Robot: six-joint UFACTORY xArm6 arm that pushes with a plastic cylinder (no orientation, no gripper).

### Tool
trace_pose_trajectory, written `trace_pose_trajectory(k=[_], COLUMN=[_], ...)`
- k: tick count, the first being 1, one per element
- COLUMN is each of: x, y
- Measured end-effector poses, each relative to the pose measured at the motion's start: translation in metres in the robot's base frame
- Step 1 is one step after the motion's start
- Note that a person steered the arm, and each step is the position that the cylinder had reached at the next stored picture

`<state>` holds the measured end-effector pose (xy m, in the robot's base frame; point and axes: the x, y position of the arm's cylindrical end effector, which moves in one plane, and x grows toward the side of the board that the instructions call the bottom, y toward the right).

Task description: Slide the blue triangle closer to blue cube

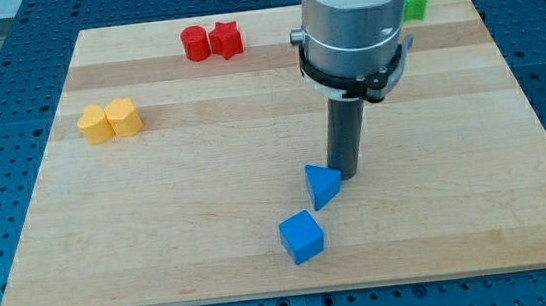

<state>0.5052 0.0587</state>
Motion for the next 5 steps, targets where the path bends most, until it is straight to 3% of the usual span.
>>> trace_pose_trajectory(k=[5], x=[0.014], y=[-0.014])
